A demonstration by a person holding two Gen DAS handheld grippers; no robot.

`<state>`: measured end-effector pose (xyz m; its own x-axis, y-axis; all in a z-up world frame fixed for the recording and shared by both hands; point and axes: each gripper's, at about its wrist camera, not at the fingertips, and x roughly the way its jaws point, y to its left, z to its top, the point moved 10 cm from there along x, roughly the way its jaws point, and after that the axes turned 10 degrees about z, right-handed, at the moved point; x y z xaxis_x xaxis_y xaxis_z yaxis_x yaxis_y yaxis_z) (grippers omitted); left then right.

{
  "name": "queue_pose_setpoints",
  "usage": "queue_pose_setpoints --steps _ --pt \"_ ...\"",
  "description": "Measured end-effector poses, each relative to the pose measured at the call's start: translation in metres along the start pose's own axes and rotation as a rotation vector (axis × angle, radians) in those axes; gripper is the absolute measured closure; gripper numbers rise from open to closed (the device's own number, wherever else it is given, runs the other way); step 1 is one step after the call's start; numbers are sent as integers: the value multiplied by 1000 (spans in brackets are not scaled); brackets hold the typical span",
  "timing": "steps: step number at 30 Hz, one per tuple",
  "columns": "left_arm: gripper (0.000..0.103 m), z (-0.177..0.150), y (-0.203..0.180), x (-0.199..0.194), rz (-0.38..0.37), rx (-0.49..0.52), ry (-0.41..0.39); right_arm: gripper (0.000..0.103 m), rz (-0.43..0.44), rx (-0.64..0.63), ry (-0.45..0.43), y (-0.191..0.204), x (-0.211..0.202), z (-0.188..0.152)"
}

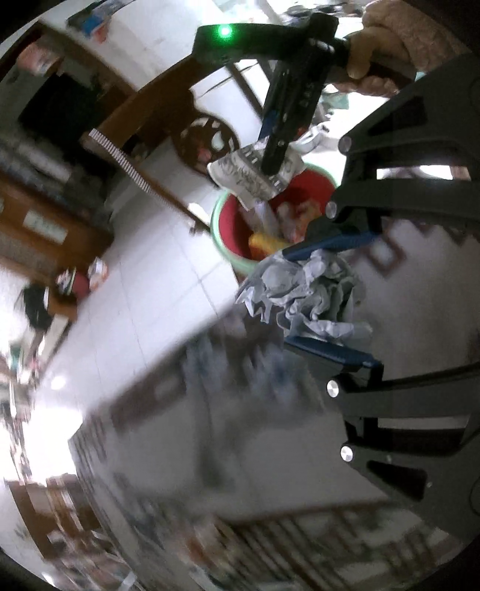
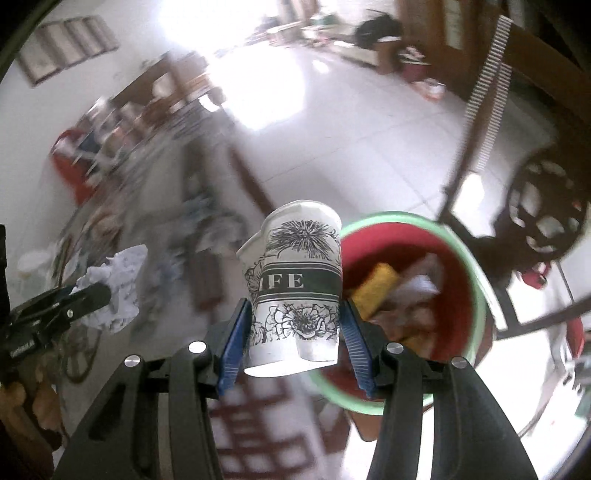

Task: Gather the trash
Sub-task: 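Open both grippers over the red bucket to drop the cup and tissue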

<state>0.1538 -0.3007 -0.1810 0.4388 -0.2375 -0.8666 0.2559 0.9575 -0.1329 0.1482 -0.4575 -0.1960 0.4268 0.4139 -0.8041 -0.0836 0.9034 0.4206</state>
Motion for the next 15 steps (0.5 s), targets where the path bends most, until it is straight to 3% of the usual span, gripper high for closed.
queue_pose_setpoints --steps 6,11,13,14,15 --pt "63 10 -79 39 -88 117 50 55 -47 73 -37 -52 -26 0" --pt "61 10 -113 59 -110 161 85 53 -49 98 -40 -71 -33 -3" --pt "30 11 -119 63 -109 161 89 48 -41 102 -39 -72 -31 -3" --pt "27 13 -119 62 -106 155 74 31 -38 108 -41 -75 -32 -3" --pt "26 14 -118 60 -103 154 68 29 -38 113 -53 -76 -34 -2"
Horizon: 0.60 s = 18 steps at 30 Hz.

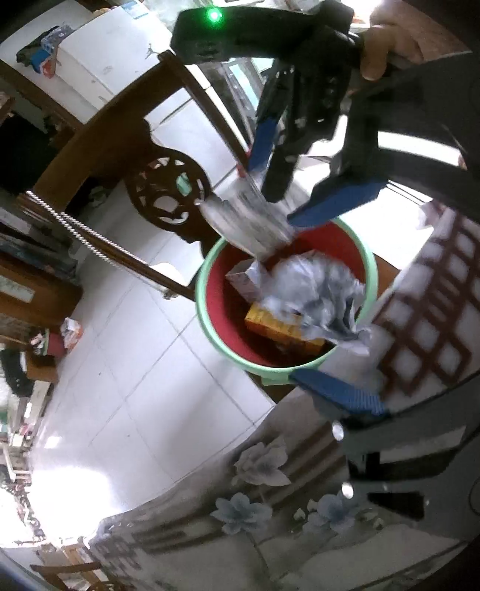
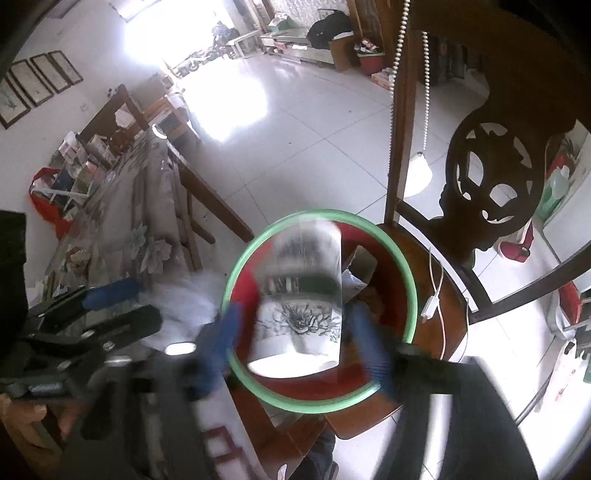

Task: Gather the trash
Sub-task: 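Open both grippers over the red bucket to drop the cup and tissue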

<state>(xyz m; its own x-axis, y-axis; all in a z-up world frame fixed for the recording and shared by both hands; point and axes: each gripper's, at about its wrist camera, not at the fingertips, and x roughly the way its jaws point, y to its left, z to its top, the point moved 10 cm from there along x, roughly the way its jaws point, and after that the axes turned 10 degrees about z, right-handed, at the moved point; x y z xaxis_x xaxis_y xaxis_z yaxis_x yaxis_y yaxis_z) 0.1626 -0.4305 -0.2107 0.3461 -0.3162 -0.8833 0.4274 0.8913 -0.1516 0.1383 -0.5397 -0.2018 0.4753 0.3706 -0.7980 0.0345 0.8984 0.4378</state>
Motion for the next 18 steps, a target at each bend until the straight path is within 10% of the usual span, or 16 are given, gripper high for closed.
queue_pose_setpoints --steps 11,18 --pt "20 -11 57 -27 99 -59 -43 23 42 28 10 10 10 -6" --pt "19 -64 175 -59 287 -223 -29 22 59 -7 54 41 26 -18"
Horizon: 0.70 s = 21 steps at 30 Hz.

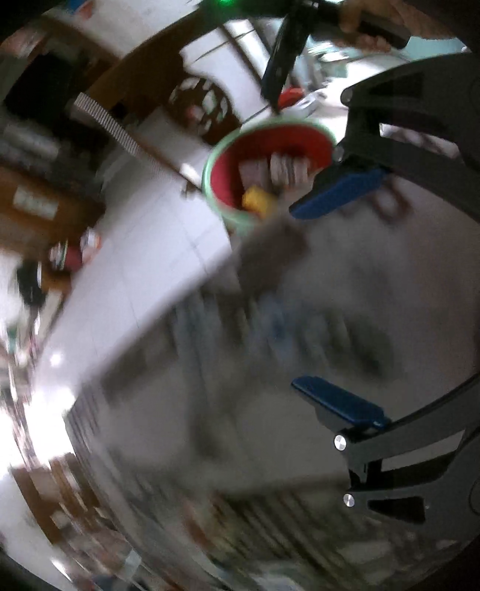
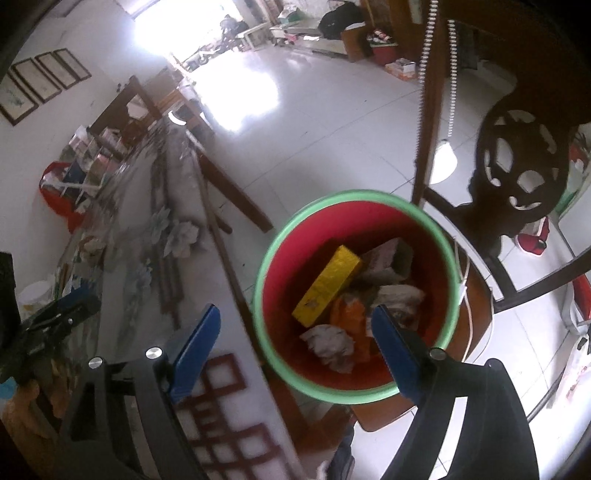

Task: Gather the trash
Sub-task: 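Open both grippers over the red bucket to drop the cup and tissue, then move both tools back over the table toward the remaining trash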

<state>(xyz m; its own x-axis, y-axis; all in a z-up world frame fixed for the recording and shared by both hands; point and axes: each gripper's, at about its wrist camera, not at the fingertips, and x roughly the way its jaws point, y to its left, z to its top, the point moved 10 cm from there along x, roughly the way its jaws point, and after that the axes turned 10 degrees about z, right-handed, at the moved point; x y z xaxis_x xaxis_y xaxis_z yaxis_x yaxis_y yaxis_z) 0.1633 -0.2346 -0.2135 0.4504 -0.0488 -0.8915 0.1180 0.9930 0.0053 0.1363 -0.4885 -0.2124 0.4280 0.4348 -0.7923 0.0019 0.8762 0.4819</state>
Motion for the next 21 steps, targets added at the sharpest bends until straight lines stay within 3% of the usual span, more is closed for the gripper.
queue_pose_setpoints --steps 6,12,14,16,18,21 --pt "19 -41 130 -6 113 -279 42 22 22 -59 27 49 24 -3" --pt "17 -76 217 -21 194 -359 37 22 51 -123 75 109 57 -17" --pt "5 -77 238 -25 212 -340 31 22 64 -140 90 129 67 -24" --pt "5 -73 256 -24 219 -270 52 22 73 -156 101 147 75 -29" --pt "5 -59 280 -27 284 -173 33 22 84 -169 104 167 83 -35" --pt "5 -33 306 -23 321 -53 24 22 93 -178 105 188 90 -43"
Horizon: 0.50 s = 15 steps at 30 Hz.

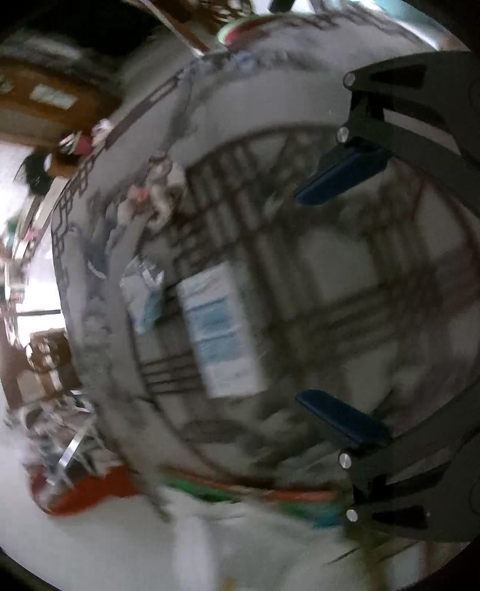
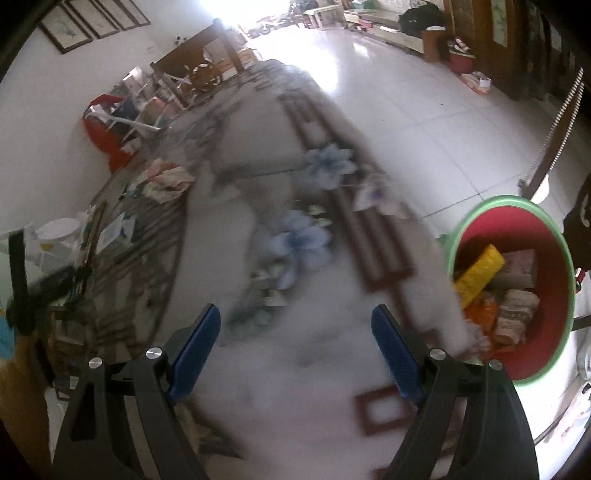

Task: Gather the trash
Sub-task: 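Move both tools back over the table toward the remaining trash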

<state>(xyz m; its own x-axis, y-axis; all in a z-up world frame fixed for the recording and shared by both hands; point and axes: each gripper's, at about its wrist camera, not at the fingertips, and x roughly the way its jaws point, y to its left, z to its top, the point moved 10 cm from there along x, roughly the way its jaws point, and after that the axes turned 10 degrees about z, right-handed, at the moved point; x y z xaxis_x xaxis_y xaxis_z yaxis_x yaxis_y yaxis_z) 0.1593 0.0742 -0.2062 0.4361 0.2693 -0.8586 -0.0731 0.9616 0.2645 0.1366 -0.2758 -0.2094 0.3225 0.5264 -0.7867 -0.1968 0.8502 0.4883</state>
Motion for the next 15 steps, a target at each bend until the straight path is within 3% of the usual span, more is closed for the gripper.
queue_pose_setpoints --steps 4,9,12,15 --pt "5 28 17 31 36 169 10 22 -6 4 9 16 8 -8" --pt "4 38 8 78 43 356 92 22 -29 40 25 15 14 -17" --pt "4 33 6 94 48 424 137 22 -41 45 34 13 13 -19" --pt "4 25 -2 96 2 447 162 22 -43 40 41 12 14 -18"
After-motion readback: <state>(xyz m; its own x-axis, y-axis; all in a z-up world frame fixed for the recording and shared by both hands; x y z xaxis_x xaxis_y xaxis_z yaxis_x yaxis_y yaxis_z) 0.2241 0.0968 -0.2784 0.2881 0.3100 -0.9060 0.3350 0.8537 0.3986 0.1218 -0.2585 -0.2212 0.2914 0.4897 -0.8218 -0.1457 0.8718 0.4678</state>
